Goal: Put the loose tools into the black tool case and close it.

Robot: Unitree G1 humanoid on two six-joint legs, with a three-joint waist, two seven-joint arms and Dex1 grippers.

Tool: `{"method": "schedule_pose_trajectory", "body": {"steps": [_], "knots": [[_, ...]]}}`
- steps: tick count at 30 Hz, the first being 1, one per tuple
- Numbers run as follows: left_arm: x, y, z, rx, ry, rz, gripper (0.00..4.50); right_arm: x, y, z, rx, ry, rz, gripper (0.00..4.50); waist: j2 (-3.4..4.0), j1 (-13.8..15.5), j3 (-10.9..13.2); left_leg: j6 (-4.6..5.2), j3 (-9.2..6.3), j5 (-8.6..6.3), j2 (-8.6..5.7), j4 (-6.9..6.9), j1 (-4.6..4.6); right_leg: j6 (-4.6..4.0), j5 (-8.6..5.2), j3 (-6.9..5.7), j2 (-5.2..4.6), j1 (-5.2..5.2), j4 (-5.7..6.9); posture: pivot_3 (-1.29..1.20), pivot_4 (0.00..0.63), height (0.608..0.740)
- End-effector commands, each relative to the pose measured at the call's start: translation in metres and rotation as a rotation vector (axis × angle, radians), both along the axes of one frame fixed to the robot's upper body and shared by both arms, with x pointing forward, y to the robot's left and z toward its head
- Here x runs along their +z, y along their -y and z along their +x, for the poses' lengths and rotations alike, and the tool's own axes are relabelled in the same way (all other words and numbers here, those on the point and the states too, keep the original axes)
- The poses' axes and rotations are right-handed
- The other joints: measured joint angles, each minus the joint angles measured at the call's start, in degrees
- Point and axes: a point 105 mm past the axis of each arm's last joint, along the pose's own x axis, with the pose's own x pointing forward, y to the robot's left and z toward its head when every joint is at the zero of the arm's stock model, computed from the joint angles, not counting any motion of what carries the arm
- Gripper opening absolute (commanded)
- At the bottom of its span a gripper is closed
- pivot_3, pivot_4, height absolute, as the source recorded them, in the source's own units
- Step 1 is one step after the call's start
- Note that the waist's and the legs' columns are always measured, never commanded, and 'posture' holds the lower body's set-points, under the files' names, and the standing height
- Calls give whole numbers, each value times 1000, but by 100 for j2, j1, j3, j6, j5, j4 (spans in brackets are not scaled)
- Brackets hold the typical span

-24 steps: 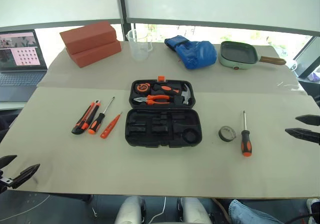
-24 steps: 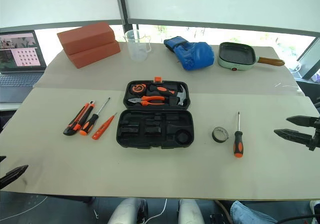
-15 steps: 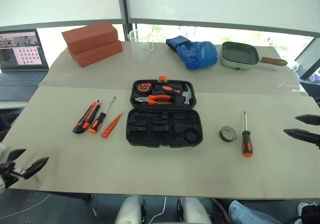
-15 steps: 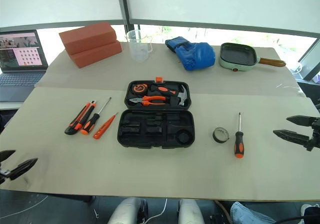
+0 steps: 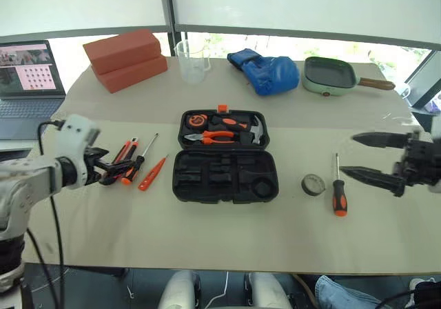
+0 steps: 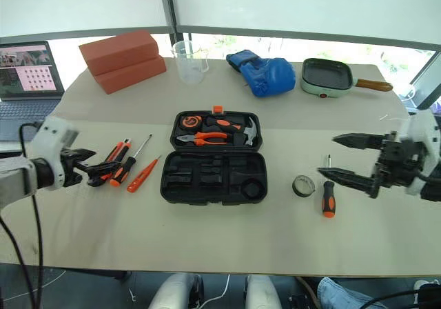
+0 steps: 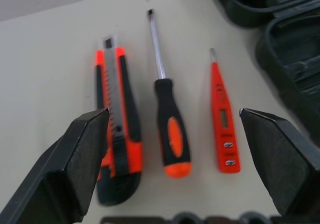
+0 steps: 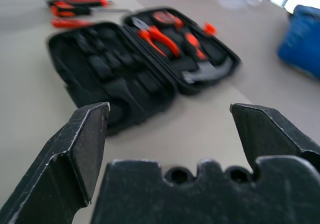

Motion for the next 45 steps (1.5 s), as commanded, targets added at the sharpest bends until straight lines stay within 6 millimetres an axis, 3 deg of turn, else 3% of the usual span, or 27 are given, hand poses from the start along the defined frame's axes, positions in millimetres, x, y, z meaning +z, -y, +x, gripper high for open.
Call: {"method": "schedule_pose_trajectory", "body": {"steps": [1,7,12,15,23,26,31,33,36,40,43,45], "knots": [[-3,4,13,6,-17,25,4468,18,-41,-17,129,60,47,4500,-11,12,6,-1,0,0,0,0,0,-1,0,0,3,0,-1,0,150,738],[-11,20,28,-30,-27,39,4468,23,-78,-27,228,71,70,4500,-41,67,24,-1,-2,1,-2,7,-4,-2,0,-1,4,-1,-1,0,150,738],[-16,21,33,-20,-43,45,4468,25,-81,-27,225,70,84,4500,-56,96,33,0,-5,1,-1,9,-13,-2,0,-5,4,-4,-4,0,150,738],[-17,19,35,0,-50,33,3774,26,-79,-26,219,60,94,4500,-58,94,34,0,-6,1,-2,9,-14,-2,0,-7,4,-4,-4,0,150,738],[-25,14,36,26,-73,10,3774,23,-77,-25,210,49,94,4500,-60,94,35,0,-7,1,-1,9,-13,-2,0,-7,4,-4,-3,0,150,738],[-31,14,38,36,-92,12,3147,26,-80,-27,224,57,99,4500,-60,95,35,0,-7,1,-1,10,-14,-2,0,-7,4,-4,-2,0,150,738],[-38,12,42,54,-108,23,1092,31,-86,-30,247,69,104,4500,-61,93,35,0,-8,1,-2,10,-14,-2,0,-8,4,-4,-2,0,150,738],[-38,12,44,56,-102,24,824,33,-86,-30,245,70,110,4500,-61,104,35,0,-9,1,-2,11,-13,-2,0,-8,4,-3,-1,0,150,738],[-29,18,49,38,-58,-15,824,33,-86,-30,240,69,116,4500,-61,123,35,1,-11,1,-2,14,-13,-2,0,-10,1,0,-1,0,150,738],[-2,24,56,28,29,-101,824,31,-86,-31,232,67,116,4500,-70,118,41,1,-14,2,-1,17,-18,-2,0,-14,1,0,0,0,150,738],[23,29,60,-21,114,-105,824,30,-85,-32,222,57,118,4500,-73,99,42,1,-17,2,-1,17,-21,-2,1,-17,3,-2,-1,0,150,738],[50,45,60,-154,223,-44,824,27,-81,-30,204,47,110,4500,-73,97,42,1,-17,2,-3,17,-20,-2,1,-16,3,-2,-1,0,150,738]]}}
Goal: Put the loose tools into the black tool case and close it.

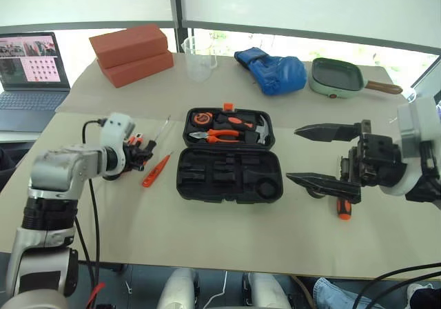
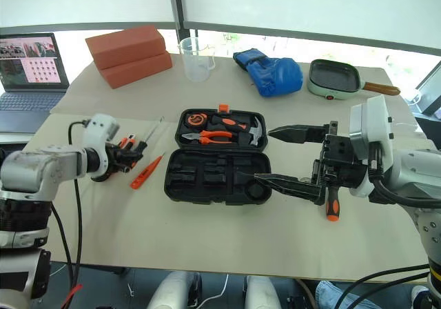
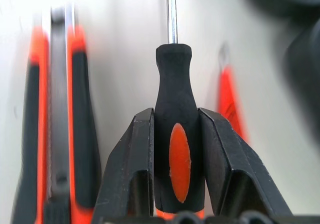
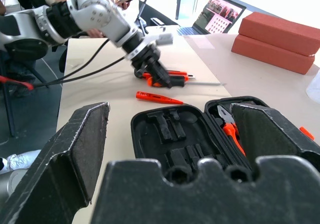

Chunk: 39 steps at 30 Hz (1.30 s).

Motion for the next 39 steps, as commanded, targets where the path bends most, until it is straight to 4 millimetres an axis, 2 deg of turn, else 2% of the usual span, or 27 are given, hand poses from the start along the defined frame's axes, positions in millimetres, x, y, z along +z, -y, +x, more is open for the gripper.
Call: {"method": "schedule_pose_trajectory", "body": {"steps": [1,3,6,11,16,21,27,39], "knots": [[61,27,-1,-229,266,112,824,1,6,-2,-31,13,-22,4500,-1,0,0,0,0,0,-1,0,0,0,0,0,0,0,-1,0,150,738],[69,47,-5,-384,317,196,824,-2,10,0,-51,1,-21,4500,-1,11,1,0,1,0,-2,0,-3,0,0,-2,0,0,-3,0,150,738],[64,79,-9,-632,343,321,824,-7,16,5,-89,-12,-20,4500,1,54,0,0,2,0,-7,2,-2,0,0,-2,-1,5,-6,0,150,738],[33,112,-5,-912,334,504,824,-15,22,8,-141,-23,-21,4500,0,68,0,1,13,0,-7,6,-1,0,0,0,6,7,-5,0,150,738],[11,140,9,-1046,344,622,824,-17,29,7,-190,-22,-16,4500,-1,58,1,2,12,0,-4,21,-22,0,0,-2,14,-3,-3,0,150,738],[-10,145,16,-1116,284,693,824,-18,31,4,-227,-18,-4,4500,-1,40,1,8,1,-3,-3,32,-33,4,1,-1,14,-6,-4,0,150,738],[-21,136,19,-1113,228,727,824,-17,31,2,-256,-16,10,4500,-1,11,1,8,-5,-3,-1,37,-44,4,1,-2,14,-17,0,0,150,738],[-22,131,24,-1055,187,710,824,-17,31,2,-257,-13,-4,4500,-1,3,1,17,-11,-9,4,68,-47,6,2,-2,17,-14,14,0,150,738]]}}
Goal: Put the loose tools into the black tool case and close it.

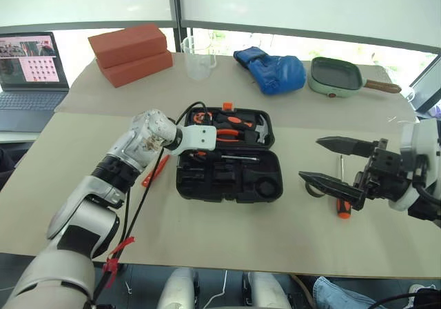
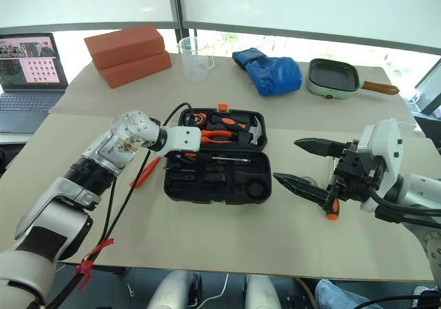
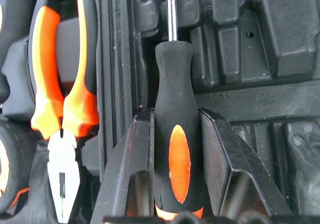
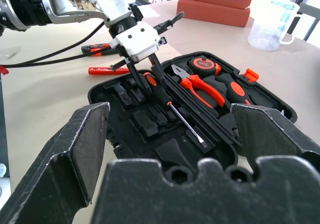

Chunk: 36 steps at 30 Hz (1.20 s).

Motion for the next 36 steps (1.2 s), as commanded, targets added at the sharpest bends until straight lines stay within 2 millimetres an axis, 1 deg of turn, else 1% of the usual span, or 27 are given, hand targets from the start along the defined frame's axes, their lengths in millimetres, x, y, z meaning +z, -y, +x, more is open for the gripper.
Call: {"method": "schedule_pose_trajectory", "body": {"steps": [1,6,8,9,12,17,19,22,26,28,29,32,36], "knots": [[7,-2,4,18,22,6,824,9,-1,-3,10,44,-23,4500,0,0,0,2,0,-1,0,3,0,1,0,0,0,1,1,0,150,738],[6,-2,4,15,20,0,824,9,-1,-2,14,44,-25,4500,0,1,0,4,-1,-2,0,6,0,3,1,0,0,3,0,0,150,738],[9,-1,3,17,22,-8,1832,9,-1,-3,17,44,-27,4500,0,1,0,4,-1,-2,0,6,0,3,1,0,0,3,0,0,150,738],[11,-1,3,17,22,-13,2086,8,-1,-3,19,43,-27,4500,0,2,0,4,-1,-2,0,6,-1,3,1,0,0,3,0,0,150,738],[28,2,-1,6,14,-51,3130,7,-1,-3,21,40,-27,4500,0,14,0,4,-3,-2,-1,9,1,4,2,-1,0,8,1,0,150,738],[43,4,-8,-10,-2,-93,3130,5,0,-3,20,36,-27,4500,0,3,0,7,-4,-4,0,12,-3,6,4,-1,0,7,0,0,150,738],[45,5,-9,-20,-5,-99,3130,4,1,-3,19,34,-28,4500,0,7,0,7,-5,-4,-1,12,-3,6,4,-1,0,7,0,0,150,738],[44,8,-6,-19,-4,-110,2402,3,1,-3,19,31,-29,4500,0,10,0,7,-5,-4,-1,13,-3,7,4,-1,0,7,0,0,150,738],[33,12,0,-26,2,-85,772,1,1,-3,18,30,-32,4500,0,8,0,7,-5,-4,-2,14,-3,7,4,-1,0,7,-1,0,150,738],[30,16,2,-33,2,-85,141,0,2,-3,17,29,-34,4500,0,9,0,8,-5,-4,-2,13,-3,7,4,0,0,7,-1,0,150,738],[29,19,3,-37,1,-87,54,0,2,-3,16,29,-35,4500,0,9,0,8,-5,-4,-2,13,-3,7,4,-1,0,7,-1,0,150,738],[27,24,6,-44,0,-87,54,0,2,-3,11,28,-34,4500,0,8,0,8,-5,-5,-3,14,-4,7,4,-1,0,7,-1,0,150,738],[18,24,8,-43,-10,-41,54,-2,1,-4,6,25,-30,4500,0,9,0,9,-5,-5,-3,15,-4,8,4,-1,0,7,-1,0,150,738]]}}
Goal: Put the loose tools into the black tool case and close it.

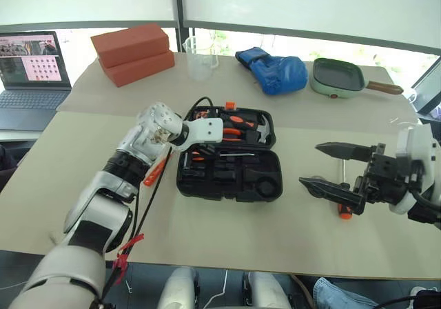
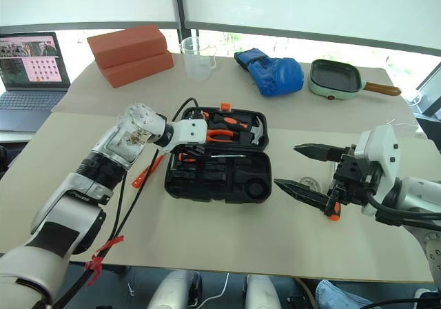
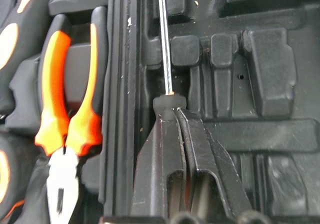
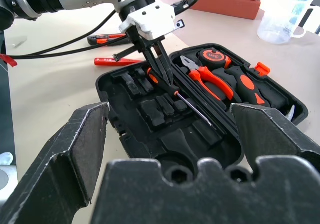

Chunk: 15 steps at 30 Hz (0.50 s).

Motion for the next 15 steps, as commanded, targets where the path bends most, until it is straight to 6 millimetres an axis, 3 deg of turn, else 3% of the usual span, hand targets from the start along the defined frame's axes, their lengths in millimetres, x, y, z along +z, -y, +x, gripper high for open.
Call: {"method": "schedule_pose_trajectory", "body": {"steps": [1,15], "knots": [[6,4,3,-23,40,38,54,7,-1,-4,1,46,4,4500,0,-2,0,0,0,0,0,0,0,0,0,0,0,0,0,0,150,738],[-21,12,2,-105,95,130,54,3,-1,-2,-9,37,6,4500,1,32,-1,2,-1,-1,-1,1,2,1,1,0,-1,5,-1,0,150,738]]}}
